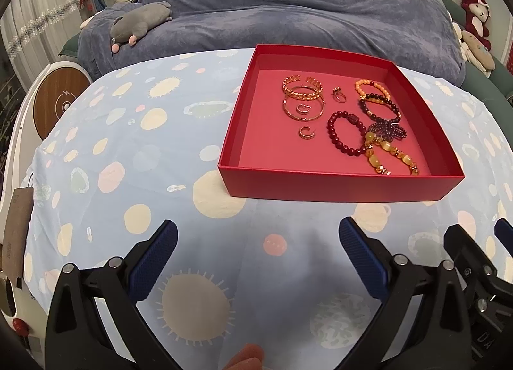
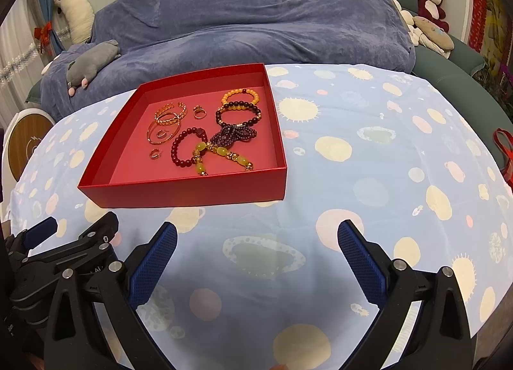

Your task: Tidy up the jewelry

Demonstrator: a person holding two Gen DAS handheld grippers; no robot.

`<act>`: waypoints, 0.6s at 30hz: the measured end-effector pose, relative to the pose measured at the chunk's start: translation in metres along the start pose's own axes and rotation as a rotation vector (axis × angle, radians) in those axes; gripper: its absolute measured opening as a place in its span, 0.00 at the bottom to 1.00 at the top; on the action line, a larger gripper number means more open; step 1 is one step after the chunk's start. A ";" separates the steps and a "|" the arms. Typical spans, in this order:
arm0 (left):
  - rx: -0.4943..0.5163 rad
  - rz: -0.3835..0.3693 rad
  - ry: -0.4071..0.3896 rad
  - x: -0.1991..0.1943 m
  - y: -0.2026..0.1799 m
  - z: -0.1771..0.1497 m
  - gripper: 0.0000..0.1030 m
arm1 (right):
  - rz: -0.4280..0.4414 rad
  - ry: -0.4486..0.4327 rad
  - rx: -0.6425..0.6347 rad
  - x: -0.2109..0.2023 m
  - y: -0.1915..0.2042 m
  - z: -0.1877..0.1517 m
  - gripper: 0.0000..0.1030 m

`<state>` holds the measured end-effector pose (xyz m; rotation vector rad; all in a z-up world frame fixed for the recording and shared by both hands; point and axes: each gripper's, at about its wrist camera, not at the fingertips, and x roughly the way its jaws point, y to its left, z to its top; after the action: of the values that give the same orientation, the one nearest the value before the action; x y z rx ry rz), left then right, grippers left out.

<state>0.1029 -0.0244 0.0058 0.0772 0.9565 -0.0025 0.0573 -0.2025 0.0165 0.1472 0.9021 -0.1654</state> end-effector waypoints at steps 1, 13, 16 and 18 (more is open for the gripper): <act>0.001 0.001 0.002 0.000 0.000 0.000 0.93 | 0.001 0.000 0.001 0.000 0.000 0.000 0.94; 0.004 -0.001 0.003 0.001 -0.001 0.003 0.93 | 0.000 0.001 0.001 0.002 0.001 -0.001 0.94; 0.003 0.000 0.004 0.001 -0.001 0.004 0.93 | 0.001 0.002 0.000 0.001 0.001 -0.001 0.94; 0.004 0.003 0.003 0.001 0.000 0.004 0.93 | 0.001 0.002 -0.001 0.001 0.001 -0.001 0.94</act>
<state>0.1070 -0.0250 0.0071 0.0830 0.9590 -0.0014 0.0579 -0.2016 0.0150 0.1473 0.9041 -0.1642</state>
